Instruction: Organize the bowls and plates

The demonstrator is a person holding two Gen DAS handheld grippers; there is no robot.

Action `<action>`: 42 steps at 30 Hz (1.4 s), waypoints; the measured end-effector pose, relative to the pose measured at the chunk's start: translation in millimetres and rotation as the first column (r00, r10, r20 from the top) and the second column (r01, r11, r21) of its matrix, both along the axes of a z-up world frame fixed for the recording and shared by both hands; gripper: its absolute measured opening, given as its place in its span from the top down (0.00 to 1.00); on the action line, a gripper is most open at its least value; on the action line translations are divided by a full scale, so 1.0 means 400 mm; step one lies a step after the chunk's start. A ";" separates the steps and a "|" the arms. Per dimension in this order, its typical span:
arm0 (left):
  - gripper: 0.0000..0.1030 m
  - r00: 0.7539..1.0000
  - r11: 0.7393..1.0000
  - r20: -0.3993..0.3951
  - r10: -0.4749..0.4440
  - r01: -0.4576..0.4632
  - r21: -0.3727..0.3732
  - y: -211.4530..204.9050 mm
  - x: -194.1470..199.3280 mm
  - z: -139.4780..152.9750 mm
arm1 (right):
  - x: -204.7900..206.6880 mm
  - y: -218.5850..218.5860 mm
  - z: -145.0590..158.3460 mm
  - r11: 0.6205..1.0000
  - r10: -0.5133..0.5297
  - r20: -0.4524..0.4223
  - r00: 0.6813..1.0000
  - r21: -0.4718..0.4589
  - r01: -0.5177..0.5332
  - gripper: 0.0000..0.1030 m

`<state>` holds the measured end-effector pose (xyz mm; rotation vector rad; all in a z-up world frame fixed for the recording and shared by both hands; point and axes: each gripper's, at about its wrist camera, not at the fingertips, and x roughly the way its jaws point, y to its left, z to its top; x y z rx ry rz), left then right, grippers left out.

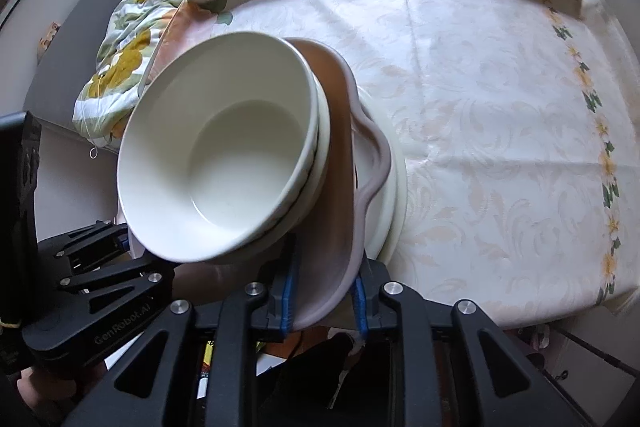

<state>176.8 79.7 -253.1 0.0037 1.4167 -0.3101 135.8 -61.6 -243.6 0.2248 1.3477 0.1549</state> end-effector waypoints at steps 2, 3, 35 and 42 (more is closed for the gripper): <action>0.71 1.000 1.000 0.009 -0.012 0.012 0.010 -0.003 -0.007 0.007 | -0.002 -0.007 0.003 1.000 0.000 0.005 1.000 -0.008 0.000 0.72; 0.68 1.000 1.000 0.012 -0.019 0.019 0.012 -0.005 -0.008 0.010 | -0.004 -0.008 0.005 1.000 0.000 0.006 1.000 -0.008 0.000 0.70; 0.16 0.758 0.986 0.633 0.158 -0.158 -0.057 0.008 -0.367 0.558 | -0.284 -0.158 0.437 0.989 -0.018 0.476 0.879 -0.119 0.084 0.53; 0.00 0.537 0.977 0.822 0.190 -0.184 -0.106 -0.008 -0.514 0.725 | -0.407 -0.202 0.611 0.973 -0.028 0.666 0.745 -0.153 0.173 0.02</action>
